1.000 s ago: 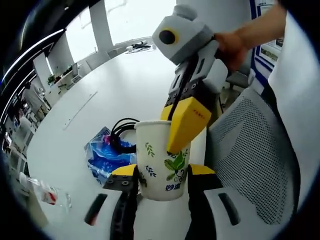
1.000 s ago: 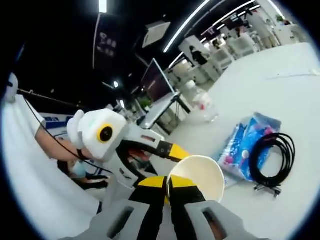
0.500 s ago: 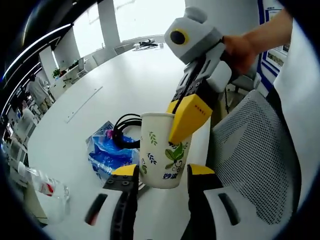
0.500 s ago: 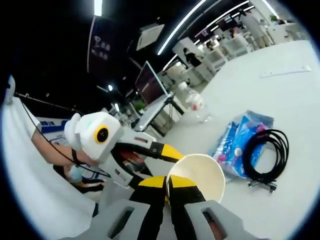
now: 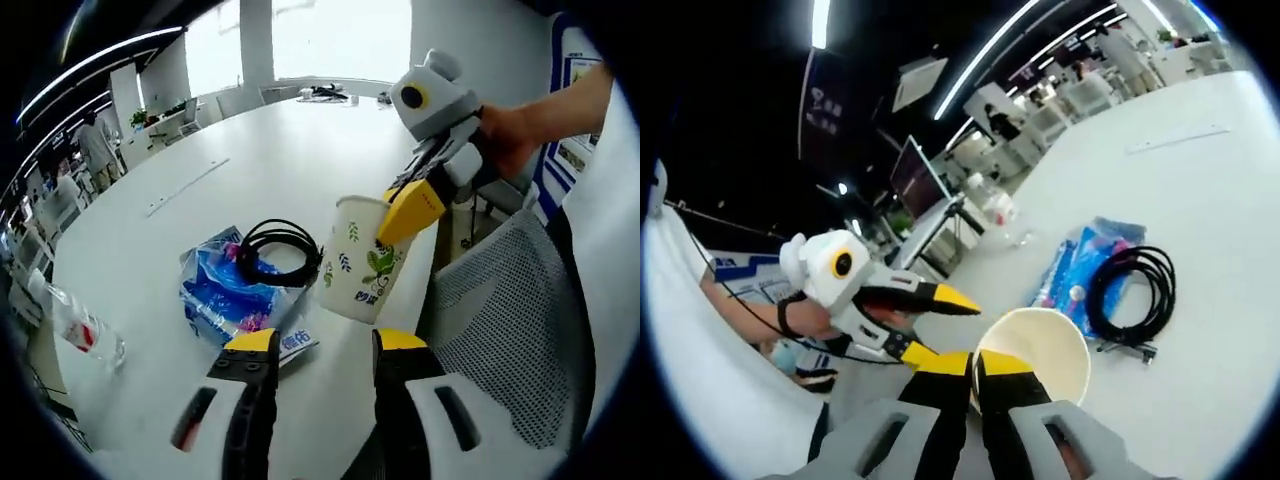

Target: Arrange the tabletop items into an orderly group along one side of the table until the central work area is clear of visible clutter.

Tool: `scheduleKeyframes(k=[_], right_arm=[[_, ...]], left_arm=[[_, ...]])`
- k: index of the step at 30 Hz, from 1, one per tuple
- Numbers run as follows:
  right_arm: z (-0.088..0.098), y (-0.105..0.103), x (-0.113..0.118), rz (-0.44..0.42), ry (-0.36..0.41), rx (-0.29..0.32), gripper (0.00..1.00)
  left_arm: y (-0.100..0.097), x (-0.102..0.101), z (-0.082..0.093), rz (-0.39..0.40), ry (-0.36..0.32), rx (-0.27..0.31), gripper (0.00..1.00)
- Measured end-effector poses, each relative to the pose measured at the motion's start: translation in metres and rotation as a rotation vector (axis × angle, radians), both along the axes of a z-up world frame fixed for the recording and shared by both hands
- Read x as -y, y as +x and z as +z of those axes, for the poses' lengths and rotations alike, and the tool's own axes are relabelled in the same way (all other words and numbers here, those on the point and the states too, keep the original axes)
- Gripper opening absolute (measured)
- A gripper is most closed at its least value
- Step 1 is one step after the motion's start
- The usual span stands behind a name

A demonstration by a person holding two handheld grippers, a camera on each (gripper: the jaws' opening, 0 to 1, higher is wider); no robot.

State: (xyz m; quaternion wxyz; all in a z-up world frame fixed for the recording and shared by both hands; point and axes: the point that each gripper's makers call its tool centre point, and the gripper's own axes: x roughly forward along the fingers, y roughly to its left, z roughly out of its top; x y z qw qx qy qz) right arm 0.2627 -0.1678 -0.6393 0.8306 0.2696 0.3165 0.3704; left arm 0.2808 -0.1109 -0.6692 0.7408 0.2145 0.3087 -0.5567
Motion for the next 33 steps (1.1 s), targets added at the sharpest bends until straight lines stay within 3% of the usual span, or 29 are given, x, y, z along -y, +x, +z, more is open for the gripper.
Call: scheduleKeyframes(k=[11,23,33], right_arm=[[-0.005,-0.005,0.023,-0.044,-0.016,-0.016,0.00],[-0.009,-0.004,0.044,-0.081,-0.036,-0.031,0.00],[-0.003,0.009,0.036,-0.041,-0.061,-0.029,0.00]], left_arm=[[0.018,-0.016,0.001,0.167,-0.073,-0.052,0.35],[0.053,-0.071,-0.001,0.478,-0.171,-0.113,0.36],[0.066,-0.099,-0.001,0.586,-0.200,-0.103,0.37]])
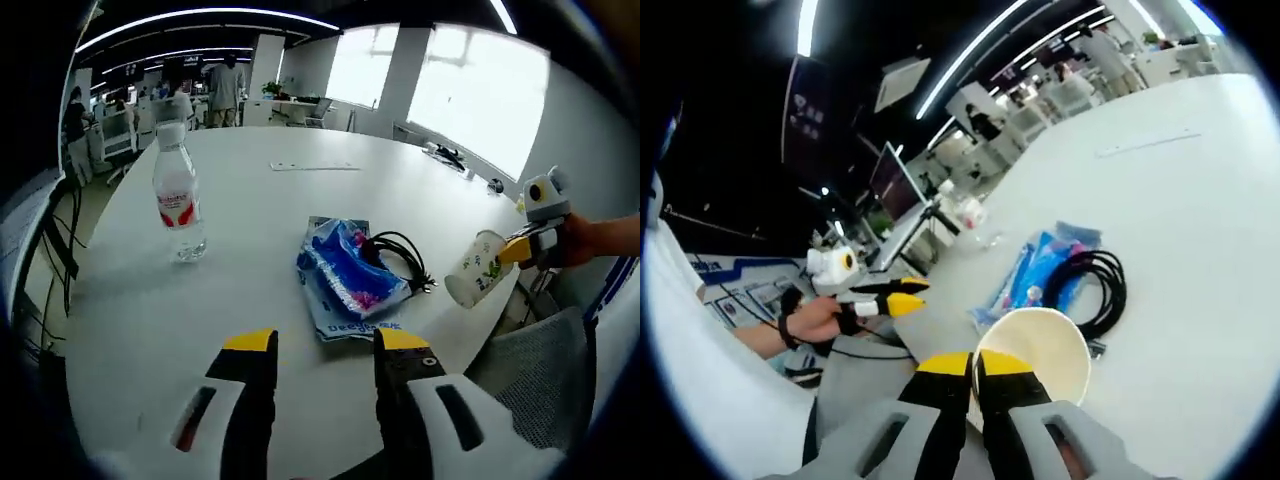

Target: Arrange the tabletop items into an orderly group along one side of the table until the central work area is clear of visible clutter.

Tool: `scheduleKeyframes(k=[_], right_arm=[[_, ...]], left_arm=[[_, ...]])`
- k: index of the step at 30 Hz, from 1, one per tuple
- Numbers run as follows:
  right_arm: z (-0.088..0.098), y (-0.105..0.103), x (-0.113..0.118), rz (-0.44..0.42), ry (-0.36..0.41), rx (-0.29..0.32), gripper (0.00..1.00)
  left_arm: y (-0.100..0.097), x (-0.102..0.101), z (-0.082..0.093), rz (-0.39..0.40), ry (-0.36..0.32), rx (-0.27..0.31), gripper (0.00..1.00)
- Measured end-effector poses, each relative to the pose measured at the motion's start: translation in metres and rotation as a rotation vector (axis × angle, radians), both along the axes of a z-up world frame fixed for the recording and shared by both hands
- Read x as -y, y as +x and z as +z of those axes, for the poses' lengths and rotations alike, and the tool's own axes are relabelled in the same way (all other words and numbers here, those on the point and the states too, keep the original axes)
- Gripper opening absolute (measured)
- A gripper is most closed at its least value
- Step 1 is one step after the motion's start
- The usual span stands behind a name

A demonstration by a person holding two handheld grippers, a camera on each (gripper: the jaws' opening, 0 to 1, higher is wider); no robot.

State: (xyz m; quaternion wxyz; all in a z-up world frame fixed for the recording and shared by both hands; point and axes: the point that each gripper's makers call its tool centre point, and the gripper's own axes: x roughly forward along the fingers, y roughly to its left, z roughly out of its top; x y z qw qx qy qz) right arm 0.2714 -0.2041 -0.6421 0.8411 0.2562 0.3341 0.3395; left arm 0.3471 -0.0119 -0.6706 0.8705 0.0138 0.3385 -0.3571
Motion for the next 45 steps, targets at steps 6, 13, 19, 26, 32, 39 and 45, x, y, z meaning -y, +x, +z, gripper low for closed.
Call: scheduleKeyframes(k=[6,13,19,26,32,39,45], right_arm=[[0.004,0.009,-0.009,0.047,-0.028,0.003,0.00],[0.009,0.028,-0.034,0.088,-0.031,0.006,0.00],[0.012,0.047,-0.062,0.135,-0.035,0.016,0.00],[0.013,0.072,-0.092,0.192,-0.052,0.025,0.00],[0.017,0.099,-0.109,0.211,-0.084,0.039,0.00],[0.009,0.126,-0.125,0.185,-0.096,0.001,0.00],[0.006,0.148,-0.143,0.175,-0.099,-0.006,0.00]], left_arm=[[0.003,-0.013,0.001,0.063,-0.025,0.006,0.37],[0.008,-0.029,-0.003,0.144,-0.059,-0.002,0.37],[0.010,-0.032,-0.002,0.147,-0.063,0.006,0.38],[0.007,-0.032,0.003,0.122,-0.060,0.026,0.39],[0.004,-0.034,0.000,0.109,-0.057,0.023,0.40],[0.009,-0.042,0.003,0.108,-0.066,0.032,0.41],[0.015,-0.044,0.009,0.112,-0.078,0.049,0.41]])
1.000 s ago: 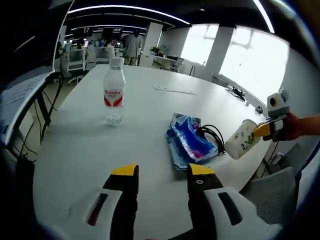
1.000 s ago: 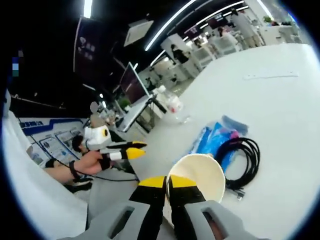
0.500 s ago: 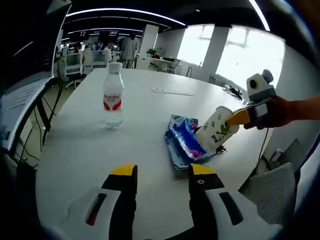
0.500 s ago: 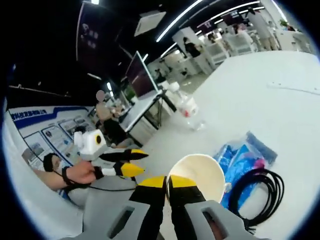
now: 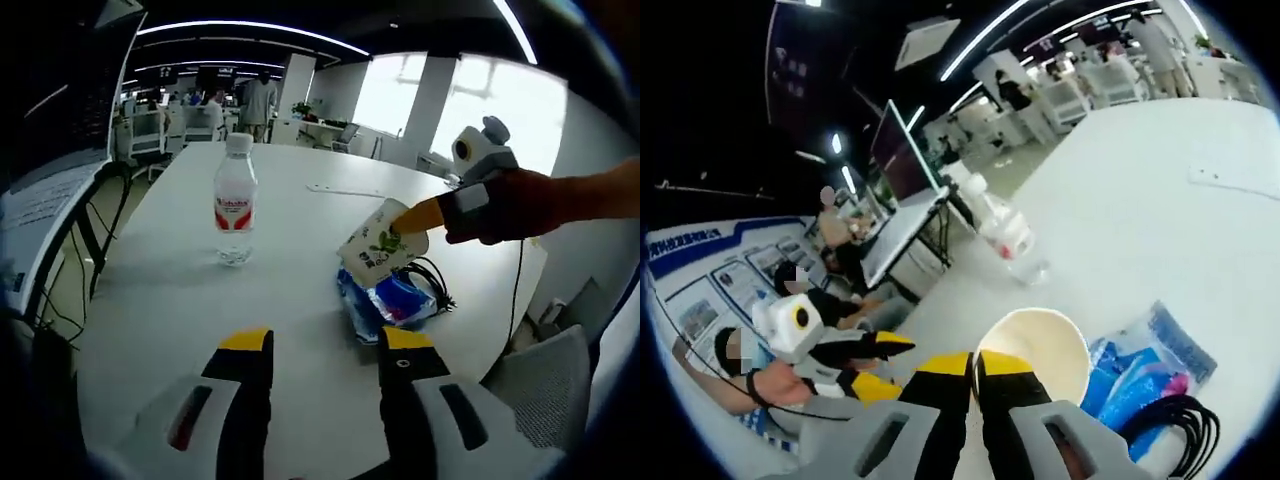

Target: Arrange the tabletop items into an orderly group along one side of the table until the central work area is clear of visible clutter.

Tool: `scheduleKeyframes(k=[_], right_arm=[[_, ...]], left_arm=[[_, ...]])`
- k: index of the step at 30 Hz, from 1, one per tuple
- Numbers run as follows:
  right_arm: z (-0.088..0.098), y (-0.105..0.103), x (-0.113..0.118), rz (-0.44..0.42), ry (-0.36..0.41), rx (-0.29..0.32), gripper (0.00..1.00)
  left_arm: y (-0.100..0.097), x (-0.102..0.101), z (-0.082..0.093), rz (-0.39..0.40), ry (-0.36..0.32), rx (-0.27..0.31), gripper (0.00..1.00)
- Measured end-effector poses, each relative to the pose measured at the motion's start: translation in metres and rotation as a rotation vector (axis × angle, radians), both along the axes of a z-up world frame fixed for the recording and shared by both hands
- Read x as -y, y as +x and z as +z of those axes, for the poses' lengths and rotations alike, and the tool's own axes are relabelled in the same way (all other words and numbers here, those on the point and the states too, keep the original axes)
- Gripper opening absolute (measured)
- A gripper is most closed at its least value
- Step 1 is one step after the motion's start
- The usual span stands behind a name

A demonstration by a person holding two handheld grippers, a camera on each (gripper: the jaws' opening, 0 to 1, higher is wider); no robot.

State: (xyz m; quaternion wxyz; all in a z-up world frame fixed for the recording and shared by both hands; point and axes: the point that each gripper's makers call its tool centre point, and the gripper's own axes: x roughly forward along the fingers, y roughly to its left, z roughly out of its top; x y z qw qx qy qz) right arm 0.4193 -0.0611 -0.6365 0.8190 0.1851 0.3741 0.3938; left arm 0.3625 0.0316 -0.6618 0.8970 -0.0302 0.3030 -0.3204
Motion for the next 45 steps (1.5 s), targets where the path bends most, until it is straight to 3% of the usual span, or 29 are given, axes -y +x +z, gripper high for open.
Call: scheduleKeyframes(k=[6,22,24,39,45], right_arm=[[-0.011,0.027,-0.008,-0.015,-0.043,-0.010,0.00],[-0.062,0.059,-0.017,0.104,-0.351,0.006,0.00],[-0.063,0.061,-0.024,0.112,-0.345,0.011,0.00],[-0.070,0.079,-0.048,0.314,-0.537,0.162,0.00],[-0.070,0.089,-0.050,0.344,-0.592,0.211,0.00]], left_arm=[[0.000,-0.003,-0.004,0.002,-0.011,-0.005,0.41],[-0.002,-0.001,-0.006,-0.004,-0.030,-0.018,0.42],[-0.002,0.000,-0.007,-0.008,-0.030,-0.019,0.42],[0.004,-0.006,-0.006,0.001,-0.041,-0.021,0.42],[0.006,-0.005,-0.006,0.006,-0.044,-0.018,0.42]])
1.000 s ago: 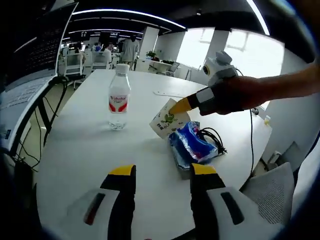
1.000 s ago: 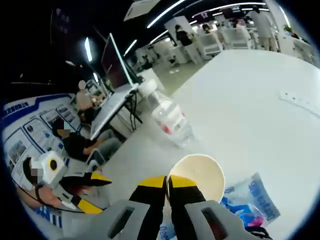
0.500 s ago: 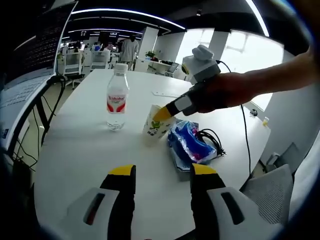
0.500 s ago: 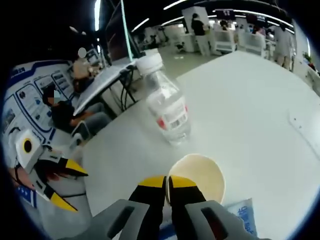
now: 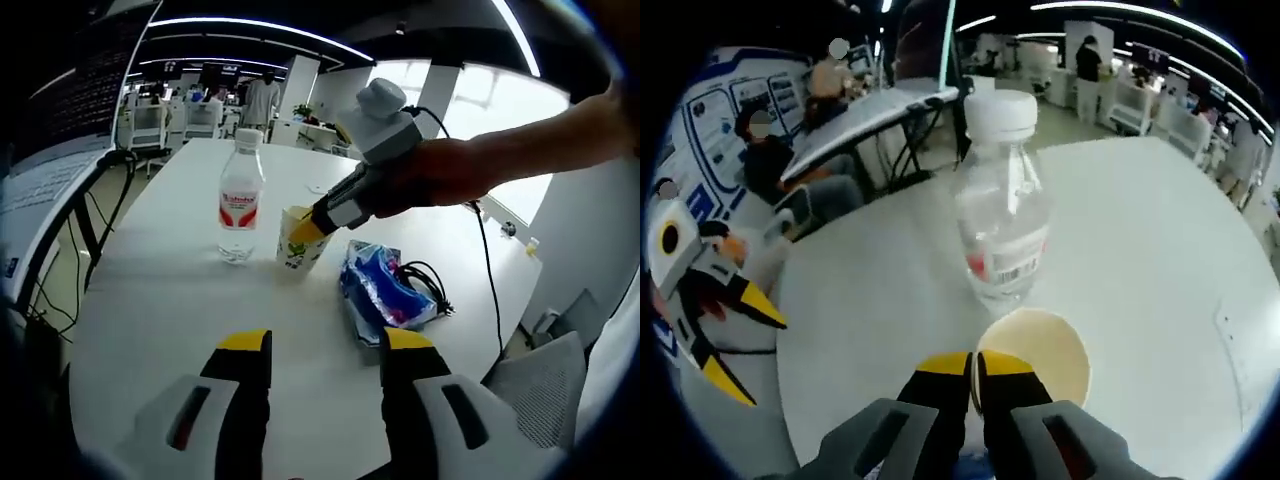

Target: Arrange the tabletop items into an orderly group along one side of the table until the central work area is clear of visible clutter.

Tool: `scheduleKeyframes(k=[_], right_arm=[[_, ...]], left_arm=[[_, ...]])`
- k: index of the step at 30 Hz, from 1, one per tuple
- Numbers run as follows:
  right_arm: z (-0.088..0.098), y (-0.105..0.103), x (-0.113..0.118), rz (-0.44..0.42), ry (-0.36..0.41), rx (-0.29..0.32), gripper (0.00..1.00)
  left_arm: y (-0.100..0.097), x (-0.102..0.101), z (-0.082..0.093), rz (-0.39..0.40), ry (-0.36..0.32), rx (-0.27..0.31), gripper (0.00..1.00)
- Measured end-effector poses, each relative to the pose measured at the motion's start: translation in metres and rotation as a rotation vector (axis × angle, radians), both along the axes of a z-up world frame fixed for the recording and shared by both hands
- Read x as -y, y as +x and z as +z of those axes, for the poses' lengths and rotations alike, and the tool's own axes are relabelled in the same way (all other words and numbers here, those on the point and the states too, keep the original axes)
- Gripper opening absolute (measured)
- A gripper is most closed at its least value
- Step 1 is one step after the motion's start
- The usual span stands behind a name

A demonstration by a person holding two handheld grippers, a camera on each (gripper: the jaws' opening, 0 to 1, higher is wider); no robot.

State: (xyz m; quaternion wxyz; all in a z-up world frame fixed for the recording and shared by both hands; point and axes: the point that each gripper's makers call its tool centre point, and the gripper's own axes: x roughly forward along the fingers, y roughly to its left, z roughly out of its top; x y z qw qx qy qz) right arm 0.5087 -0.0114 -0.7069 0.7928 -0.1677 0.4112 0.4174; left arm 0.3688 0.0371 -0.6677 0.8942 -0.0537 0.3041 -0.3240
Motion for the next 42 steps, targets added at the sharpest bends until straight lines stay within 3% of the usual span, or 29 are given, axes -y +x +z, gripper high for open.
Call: scheduleKeyframes(k=[8,27,34,42], right_arm=[[-0.001,0.019,0.000,-0.001,-0.021,0.037,0.00],[-0.011,0.035,-0.002,0.030,-0.083,0.066,0.00],[-0.010,0.034,0.003,0.022,-0.096,0.074,0.06],[0.002,0.029,0.004,0.010,-0.057,0.085,0.10]], left_arm=[[0.000,-0.001,-0.001,0.009,-0.004,-0.002,0.42],[0.001,0.000,-0.001,0.007,-0.004,-0.006,0.42],[0.000,0.002,-0.001,-0.002,-0.003,-0.007,0.42],[-0.002,0.009,0.002,-0.020,-0.003,-0.003,0.41]])
